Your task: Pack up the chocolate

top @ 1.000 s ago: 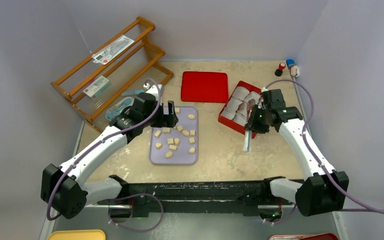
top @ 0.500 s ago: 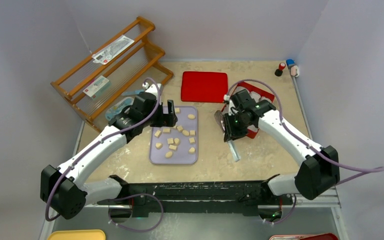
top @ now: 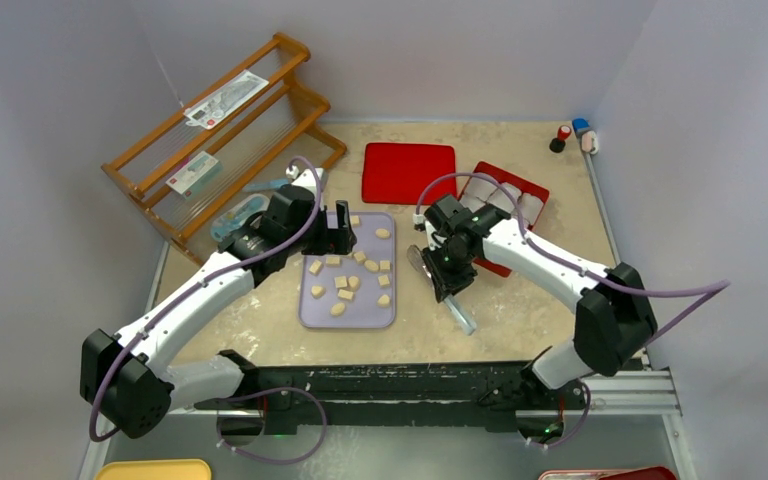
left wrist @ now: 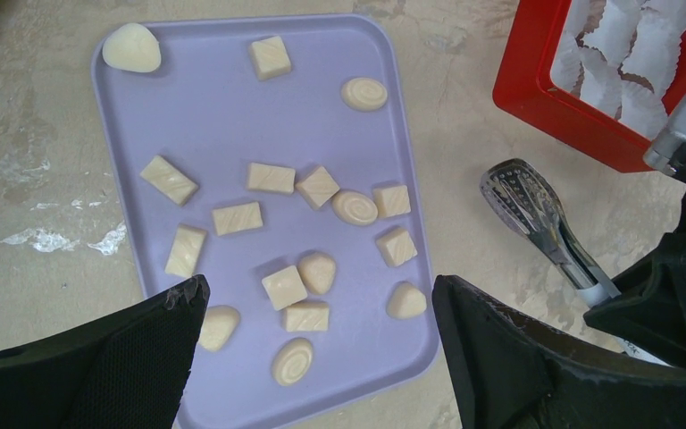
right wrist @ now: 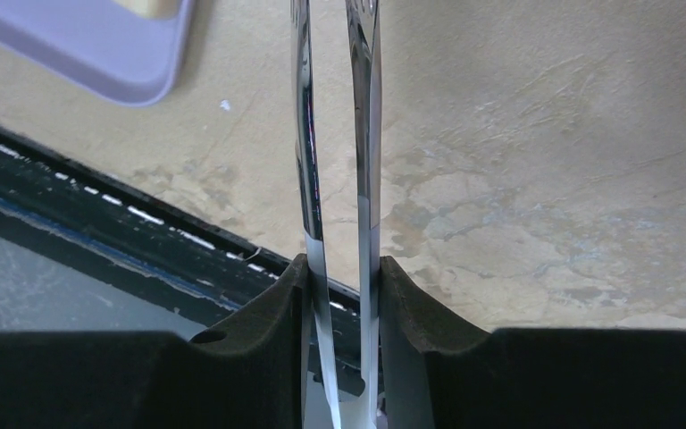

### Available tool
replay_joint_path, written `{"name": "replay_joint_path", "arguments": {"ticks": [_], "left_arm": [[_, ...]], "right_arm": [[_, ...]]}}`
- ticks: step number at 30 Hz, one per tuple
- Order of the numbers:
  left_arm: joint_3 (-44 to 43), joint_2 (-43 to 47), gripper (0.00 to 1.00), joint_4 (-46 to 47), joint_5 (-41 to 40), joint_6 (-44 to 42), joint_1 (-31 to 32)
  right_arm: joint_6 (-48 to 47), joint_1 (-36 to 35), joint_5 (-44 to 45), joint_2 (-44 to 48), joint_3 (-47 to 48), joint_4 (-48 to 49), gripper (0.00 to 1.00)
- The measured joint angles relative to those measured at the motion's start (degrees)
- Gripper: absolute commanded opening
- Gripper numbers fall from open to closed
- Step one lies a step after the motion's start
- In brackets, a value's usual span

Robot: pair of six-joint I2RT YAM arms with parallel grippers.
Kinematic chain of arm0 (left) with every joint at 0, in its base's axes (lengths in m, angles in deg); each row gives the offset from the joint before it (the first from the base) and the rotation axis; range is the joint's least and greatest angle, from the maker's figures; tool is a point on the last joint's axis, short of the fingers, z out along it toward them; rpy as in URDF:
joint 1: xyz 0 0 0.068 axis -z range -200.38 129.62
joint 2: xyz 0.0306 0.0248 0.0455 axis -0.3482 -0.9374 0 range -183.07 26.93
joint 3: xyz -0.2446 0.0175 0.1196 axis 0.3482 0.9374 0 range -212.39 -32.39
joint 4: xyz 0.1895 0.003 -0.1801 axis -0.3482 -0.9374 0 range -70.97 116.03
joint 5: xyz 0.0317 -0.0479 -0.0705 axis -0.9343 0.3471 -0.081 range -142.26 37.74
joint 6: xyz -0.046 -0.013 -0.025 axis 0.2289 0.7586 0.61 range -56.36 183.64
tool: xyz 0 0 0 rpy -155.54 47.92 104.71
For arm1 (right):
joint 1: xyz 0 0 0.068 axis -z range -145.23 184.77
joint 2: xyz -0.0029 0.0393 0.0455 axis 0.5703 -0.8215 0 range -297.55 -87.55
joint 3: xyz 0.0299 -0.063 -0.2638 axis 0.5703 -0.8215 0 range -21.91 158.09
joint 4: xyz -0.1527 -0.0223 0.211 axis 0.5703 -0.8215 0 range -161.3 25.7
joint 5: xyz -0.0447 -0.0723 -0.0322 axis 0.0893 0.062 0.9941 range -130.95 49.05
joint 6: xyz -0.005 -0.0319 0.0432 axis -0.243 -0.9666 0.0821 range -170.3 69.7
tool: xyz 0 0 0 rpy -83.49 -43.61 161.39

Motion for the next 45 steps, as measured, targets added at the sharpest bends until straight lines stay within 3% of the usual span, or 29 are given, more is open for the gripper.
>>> {"name": "replay_joint_path", "arguments": {"ticks": [14, 25, 39, 45], "left_arm": [[0.20, 0.00, 0.94, 0.02, -0.04, 0.85, 0.22], [0.83, -0.02, 0.94, -0.02, -0.17, 0.85, 0.37], [1.64, -1.40, 0.94, 0.15, -0.15, 0.85, 0.37], [1.64, -1.75, 0.94, 0.26, 0.02, 0.85, 0.42]], "right_arm": [[-1.16, -0.74, 5.31, -10.25, -0.22, 3.72, 0.30], [-0.74, -1.90, 8.68, -15.76, -0.76, 7.69, 0.47], [0.00, -2.49, 12.59, -9.79, -8.22, 14.19, 0.57], [0.39, -2.49, 12.76, -8.63, -8.26, 14.84, 0.67]]}}
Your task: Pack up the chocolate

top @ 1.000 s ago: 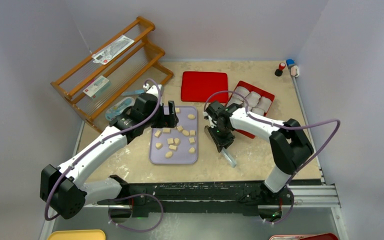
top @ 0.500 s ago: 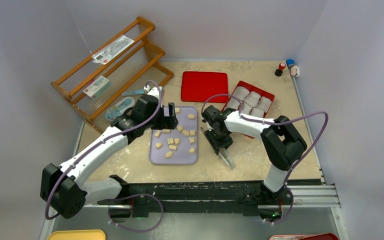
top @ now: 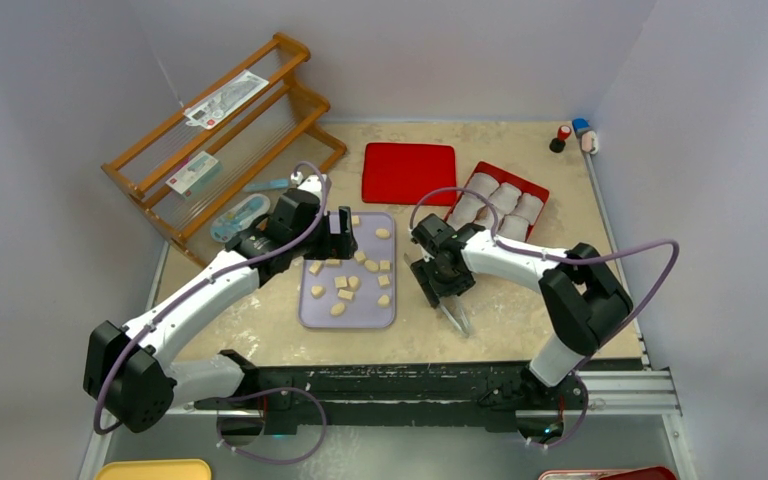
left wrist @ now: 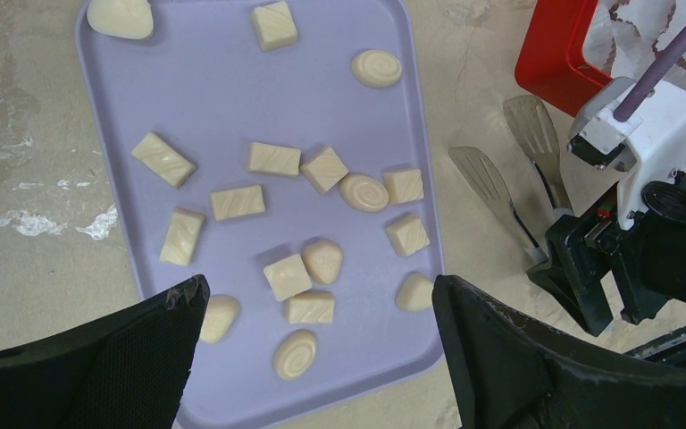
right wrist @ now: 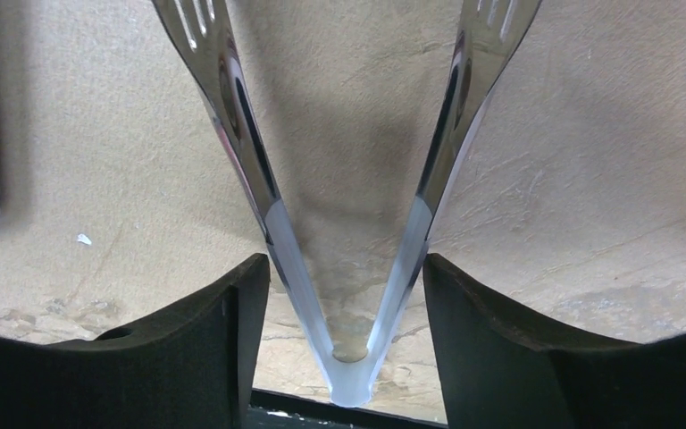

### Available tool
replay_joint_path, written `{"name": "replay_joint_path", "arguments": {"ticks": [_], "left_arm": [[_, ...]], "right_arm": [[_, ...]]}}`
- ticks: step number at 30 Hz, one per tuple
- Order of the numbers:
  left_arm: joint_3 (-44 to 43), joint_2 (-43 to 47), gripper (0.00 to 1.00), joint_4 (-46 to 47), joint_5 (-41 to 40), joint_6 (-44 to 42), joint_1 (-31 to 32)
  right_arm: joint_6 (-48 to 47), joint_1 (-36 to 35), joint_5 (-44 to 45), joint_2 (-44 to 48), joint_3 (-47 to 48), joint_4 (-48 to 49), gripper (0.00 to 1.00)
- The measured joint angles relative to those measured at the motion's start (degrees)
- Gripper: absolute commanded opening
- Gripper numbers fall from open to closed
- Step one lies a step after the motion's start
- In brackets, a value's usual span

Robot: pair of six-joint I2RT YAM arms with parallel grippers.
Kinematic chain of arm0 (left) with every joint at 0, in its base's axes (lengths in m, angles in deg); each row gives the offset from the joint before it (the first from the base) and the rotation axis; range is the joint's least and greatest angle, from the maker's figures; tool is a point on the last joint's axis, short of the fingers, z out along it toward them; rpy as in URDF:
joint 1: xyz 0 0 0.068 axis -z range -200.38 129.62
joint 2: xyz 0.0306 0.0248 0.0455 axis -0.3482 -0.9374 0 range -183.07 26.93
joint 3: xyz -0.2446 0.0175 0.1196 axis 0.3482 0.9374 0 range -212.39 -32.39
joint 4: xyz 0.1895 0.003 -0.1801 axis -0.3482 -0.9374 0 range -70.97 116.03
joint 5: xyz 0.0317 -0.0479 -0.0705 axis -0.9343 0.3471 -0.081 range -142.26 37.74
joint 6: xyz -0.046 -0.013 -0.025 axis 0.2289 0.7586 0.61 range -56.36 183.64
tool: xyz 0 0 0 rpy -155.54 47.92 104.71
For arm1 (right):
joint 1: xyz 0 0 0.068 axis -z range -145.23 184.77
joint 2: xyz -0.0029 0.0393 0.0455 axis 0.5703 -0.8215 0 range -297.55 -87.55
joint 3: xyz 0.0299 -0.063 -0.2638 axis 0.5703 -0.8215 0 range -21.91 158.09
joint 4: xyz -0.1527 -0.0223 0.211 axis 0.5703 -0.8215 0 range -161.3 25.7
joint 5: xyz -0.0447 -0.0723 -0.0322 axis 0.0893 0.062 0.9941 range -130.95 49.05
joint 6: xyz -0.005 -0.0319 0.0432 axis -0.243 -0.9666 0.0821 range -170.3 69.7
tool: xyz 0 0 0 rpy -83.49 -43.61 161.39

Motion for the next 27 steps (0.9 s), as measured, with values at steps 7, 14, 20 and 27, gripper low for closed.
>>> {"name": "replay_joint_path", "arguments": {"ticks": [7, 14, 20, 27], "left_arm": [[0.00, 0.00, 0.95, 0.00, 0.15, 0.00, 0.00], [0.00, 0.26, 0.95, -0.11, 0.28, 0.00, 0.59], [0.00, 1.07, 0.95, -0.24, 0.28, 0.02, 0.94], [0.42, 2.60, 0.95, -0.15, 0.26, 0.09, 1.70]], "right_arm": [[0.81, 0.00, -0.11, 2.69, -1.18, 1.20, 0.69], [2.19, 0.00, -0.04, 6.84, -3.52, 1.53, 0.71], [4.17, 0.00, -0.04, 10.86, -6.93, 1.88, 0.72], [7.37, -0.39, 0.07, 13.79, -11.02, 3.65, 0.71]]}}
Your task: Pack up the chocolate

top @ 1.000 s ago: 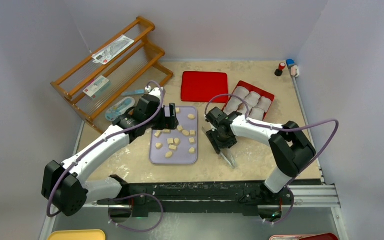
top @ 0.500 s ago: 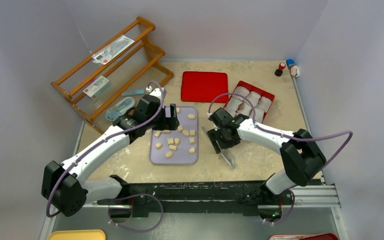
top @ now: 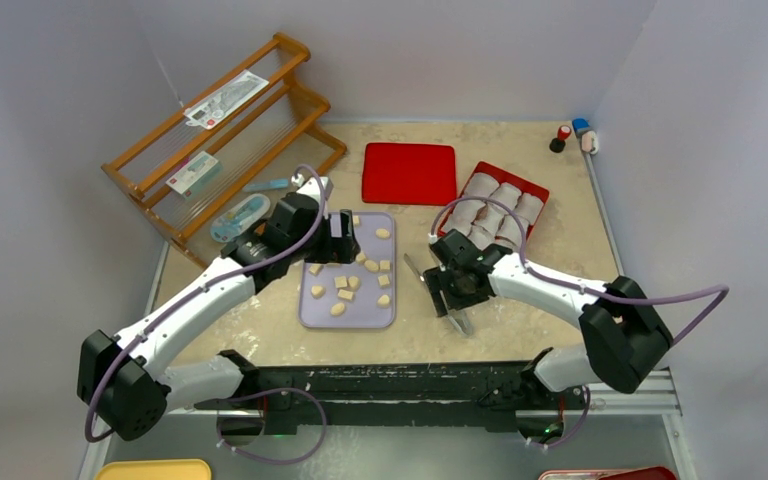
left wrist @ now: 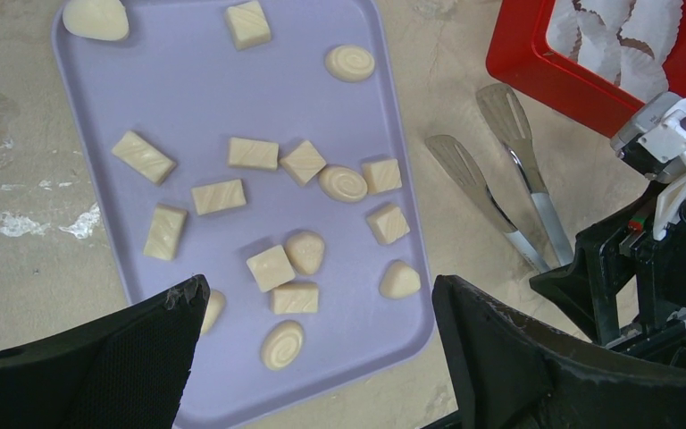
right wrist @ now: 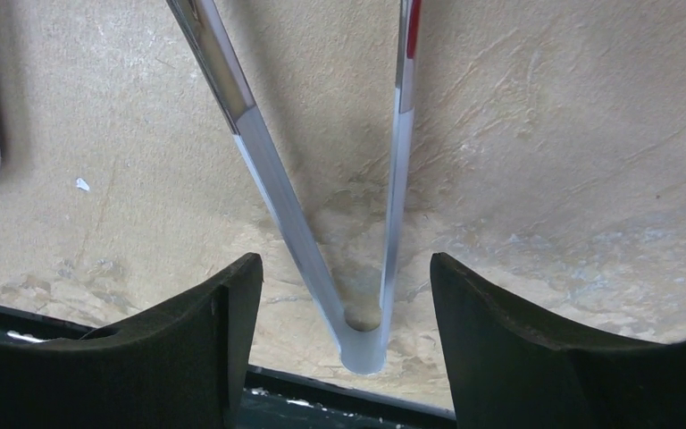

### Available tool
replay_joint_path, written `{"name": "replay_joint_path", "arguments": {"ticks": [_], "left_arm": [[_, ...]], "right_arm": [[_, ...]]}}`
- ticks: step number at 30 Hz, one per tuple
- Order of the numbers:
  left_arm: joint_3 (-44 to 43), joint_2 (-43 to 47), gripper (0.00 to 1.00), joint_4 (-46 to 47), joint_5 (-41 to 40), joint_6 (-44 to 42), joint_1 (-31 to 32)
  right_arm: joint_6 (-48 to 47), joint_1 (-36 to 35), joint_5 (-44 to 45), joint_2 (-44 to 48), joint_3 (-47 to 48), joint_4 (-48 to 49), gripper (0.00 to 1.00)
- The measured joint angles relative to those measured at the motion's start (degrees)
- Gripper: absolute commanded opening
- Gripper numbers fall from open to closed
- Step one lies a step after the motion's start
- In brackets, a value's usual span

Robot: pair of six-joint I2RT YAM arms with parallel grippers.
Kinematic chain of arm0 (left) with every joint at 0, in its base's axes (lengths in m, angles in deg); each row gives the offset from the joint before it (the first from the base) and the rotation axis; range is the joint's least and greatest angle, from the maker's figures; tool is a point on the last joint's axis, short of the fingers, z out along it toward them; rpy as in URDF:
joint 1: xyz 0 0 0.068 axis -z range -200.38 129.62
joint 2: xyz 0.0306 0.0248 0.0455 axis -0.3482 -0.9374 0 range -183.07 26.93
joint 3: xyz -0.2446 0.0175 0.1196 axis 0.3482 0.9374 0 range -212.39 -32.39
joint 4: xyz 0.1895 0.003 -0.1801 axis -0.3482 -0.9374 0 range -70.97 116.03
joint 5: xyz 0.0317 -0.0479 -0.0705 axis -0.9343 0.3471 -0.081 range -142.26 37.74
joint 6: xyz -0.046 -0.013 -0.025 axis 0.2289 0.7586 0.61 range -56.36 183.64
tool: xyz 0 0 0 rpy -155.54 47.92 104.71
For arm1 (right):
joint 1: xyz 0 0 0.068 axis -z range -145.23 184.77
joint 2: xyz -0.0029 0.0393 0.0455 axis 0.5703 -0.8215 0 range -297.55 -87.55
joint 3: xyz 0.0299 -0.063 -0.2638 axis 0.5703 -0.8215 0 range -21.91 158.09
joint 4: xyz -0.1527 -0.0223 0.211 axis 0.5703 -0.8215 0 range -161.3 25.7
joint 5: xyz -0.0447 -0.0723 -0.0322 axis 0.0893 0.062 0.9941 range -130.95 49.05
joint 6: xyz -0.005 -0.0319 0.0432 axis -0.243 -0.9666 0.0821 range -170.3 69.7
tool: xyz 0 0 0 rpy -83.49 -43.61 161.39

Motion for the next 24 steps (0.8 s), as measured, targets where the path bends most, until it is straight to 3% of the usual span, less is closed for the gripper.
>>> {"name": "replay_joint_path", "arguments": {"ticks": [18, 24], "left_arm": [[1.55, 1.64, 0.95, 0.31, -0.26, 0.02, 0.87], [2.19, 1.86, 0.95, 0.68, -0.55, 0.04, 0.87]], "right_arm": [[3.19, -1.60, 4.11, -0.83, -4.17, 8.81, 0.67], [4.02, -1.95, 5.44, -1.55, -4.07, 9.64, 0.53]]}}
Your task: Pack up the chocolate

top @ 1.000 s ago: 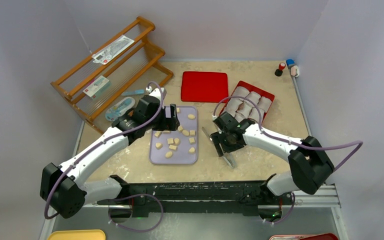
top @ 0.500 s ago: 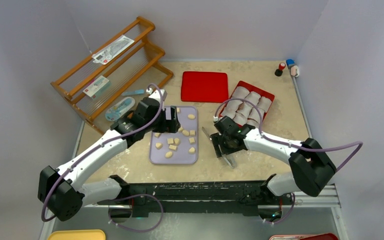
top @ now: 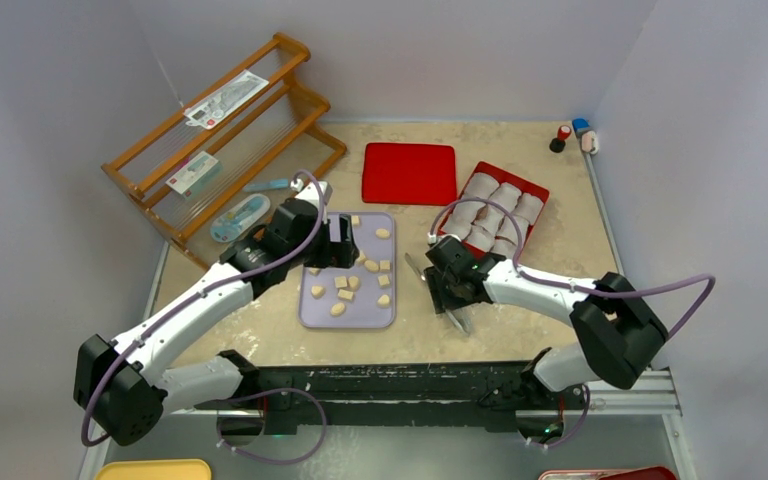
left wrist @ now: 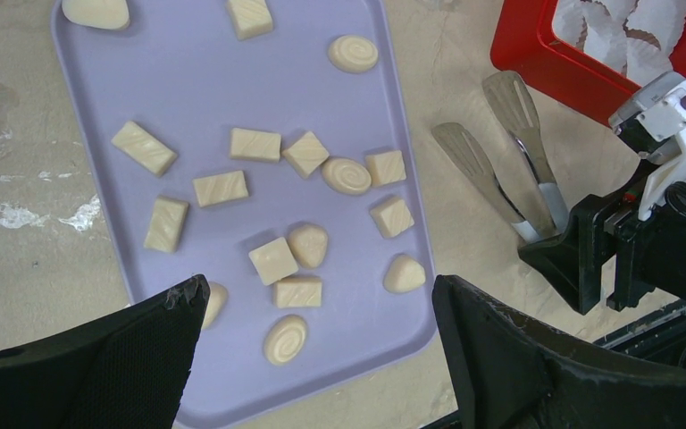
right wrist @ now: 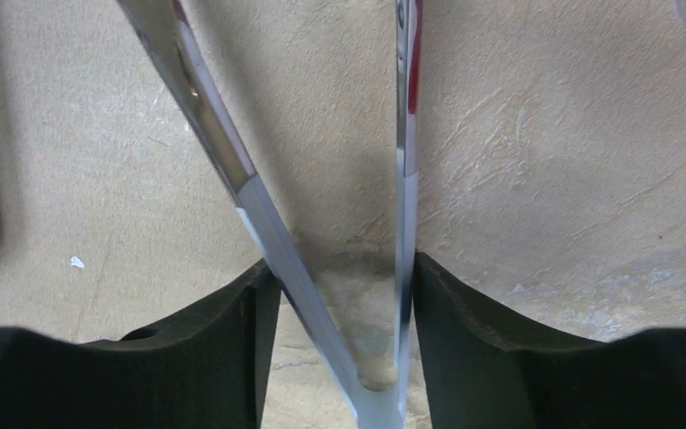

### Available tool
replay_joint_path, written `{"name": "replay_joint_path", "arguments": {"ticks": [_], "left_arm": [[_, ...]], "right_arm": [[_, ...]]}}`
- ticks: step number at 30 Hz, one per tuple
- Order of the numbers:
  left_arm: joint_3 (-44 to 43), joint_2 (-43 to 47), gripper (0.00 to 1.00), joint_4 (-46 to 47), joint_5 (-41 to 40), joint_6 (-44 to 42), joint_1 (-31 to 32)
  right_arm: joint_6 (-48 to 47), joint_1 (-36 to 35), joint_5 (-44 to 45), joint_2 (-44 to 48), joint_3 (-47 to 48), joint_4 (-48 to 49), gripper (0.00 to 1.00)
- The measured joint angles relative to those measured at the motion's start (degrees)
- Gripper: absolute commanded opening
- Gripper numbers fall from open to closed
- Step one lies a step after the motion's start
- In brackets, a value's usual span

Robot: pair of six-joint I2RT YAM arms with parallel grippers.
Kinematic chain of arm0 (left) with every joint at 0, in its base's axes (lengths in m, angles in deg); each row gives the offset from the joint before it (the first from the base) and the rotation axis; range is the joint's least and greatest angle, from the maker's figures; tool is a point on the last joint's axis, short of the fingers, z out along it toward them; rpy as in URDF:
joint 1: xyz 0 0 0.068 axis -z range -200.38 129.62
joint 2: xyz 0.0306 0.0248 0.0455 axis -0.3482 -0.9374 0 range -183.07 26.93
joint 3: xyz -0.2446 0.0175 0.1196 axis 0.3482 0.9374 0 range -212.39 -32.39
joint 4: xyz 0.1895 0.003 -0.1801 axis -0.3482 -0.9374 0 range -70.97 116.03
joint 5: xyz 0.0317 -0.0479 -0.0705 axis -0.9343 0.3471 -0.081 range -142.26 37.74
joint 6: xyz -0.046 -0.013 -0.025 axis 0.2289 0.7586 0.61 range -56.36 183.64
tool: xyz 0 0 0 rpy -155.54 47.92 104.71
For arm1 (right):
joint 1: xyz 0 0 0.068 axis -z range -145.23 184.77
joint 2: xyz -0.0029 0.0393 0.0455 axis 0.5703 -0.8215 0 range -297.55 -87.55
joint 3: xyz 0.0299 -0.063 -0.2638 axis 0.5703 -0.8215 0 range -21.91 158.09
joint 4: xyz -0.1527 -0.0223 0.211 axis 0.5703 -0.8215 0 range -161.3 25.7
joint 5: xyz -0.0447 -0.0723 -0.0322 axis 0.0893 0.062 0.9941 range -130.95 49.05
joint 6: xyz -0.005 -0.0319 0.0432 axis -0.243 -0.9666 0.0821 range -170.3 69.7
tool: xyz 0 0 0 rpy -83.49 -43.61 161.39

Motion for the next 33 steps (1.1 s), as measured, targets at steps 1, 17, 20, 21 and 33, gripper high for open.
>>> {"name": "replay_joint_path", "arguments": {"ticks": [1, 17, 20, 21, 33], "left_arm": [[0.20, 0.07, 0.95, 0.02, -0.11, 0.04, 0.00], [0.74, 2.27, 0.95, -2.05, -4.42, 3.74, 0.00], [0.74, 2.27, 0.95, -2.64, -5.38, 4.81, 0.00], [0.74, 2.27, 0.95, -2.86, -5.57, 5.22, 0.00], [0.74, 2.29, 0.95, -4.61, -7.78, 8.39, 0.00]], "right_arm": [[0.13, -0.04, 0.11, -0.02, 0.00, 0.20, 0.50], [-0.35, -1.16, 0.44, 3.63, 1.66, -5.16, 0.38], [-1.44, -1.88, 0.28, 4.96, 5.51, -8.50, 0.38], [-1.81, -2.16, 0.22, 5.07, 7.06, -9.33, 0.37], [-4.04, -5.18, -2.82, 4.72, 14.86, -17.53, 0.36]]}}
